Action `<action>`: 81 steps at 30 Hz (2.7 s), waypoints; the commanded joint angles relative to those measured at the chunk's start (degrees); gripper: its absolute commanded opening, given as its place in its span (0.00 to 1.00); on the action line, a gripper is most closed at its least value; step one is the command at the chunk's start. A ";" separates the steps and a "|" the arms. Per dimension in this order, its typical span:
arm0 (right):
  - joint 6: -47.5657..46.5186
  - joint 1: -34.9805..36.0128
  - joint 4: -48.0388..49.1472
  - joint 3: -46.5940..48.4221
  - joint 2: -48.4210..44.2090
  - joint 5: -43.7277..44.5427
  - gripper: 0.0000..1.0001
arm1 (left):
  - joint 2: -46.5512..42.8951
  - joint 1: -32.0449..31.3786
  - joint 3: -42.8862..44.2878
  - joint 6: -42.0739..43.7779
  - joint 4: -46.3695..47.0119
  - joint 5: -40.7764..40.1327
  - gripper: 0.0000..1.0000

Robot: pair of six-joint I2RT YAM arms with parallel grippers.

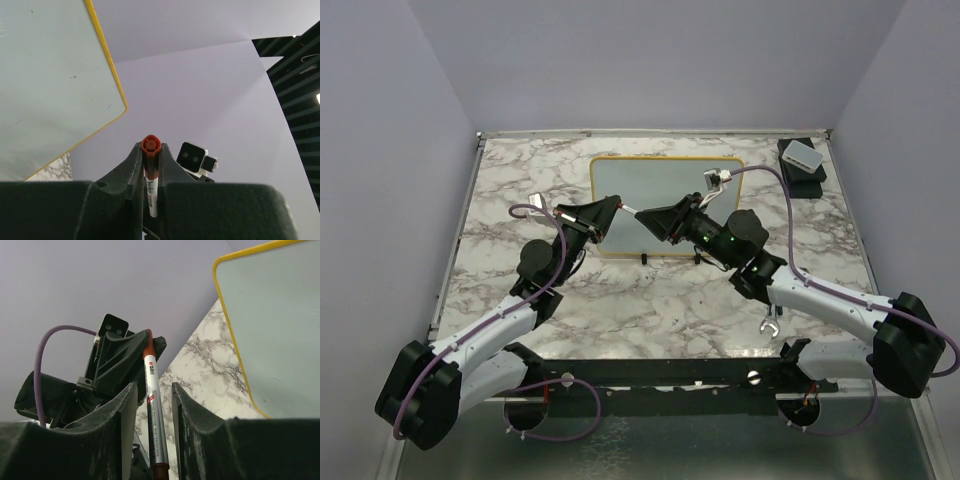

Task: Write a sentence on the whiteboard
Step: Hold the whiteboard marker, then open the pen cap from the whiteboard marker.

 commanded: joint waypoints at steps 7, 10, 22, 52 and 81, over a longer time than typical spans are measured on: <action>0.69 0.35 -3.70 1.55 0.52 -0.45 0.34 | -0.32 0.09 1.77 2.99 -1.96 -1.17 0.00; 1.03 0.35 -3.18 1.14 0.50 -0.56 0.31 | -0.44 0.05 1.87 3.36 -2.25 -1.06 0.00; 2.29 0.35 -1.47 0.77 1.05 -2.11 0.26 | -0.63 0.04 1.63 3.38 -2.42 -1.55 0.00; 1.75 0.44 -1.97 -8.18 -8.50 2.54 0.01 | -1.60 1.62 1.93 6.75 -3.92 -6.94 0.00; 2.65 0.44 -4.38 -12.80 -13.22 3.98 0.01 | -3.18 4.30 0.44 5.22 -3.24 -10.72 0.00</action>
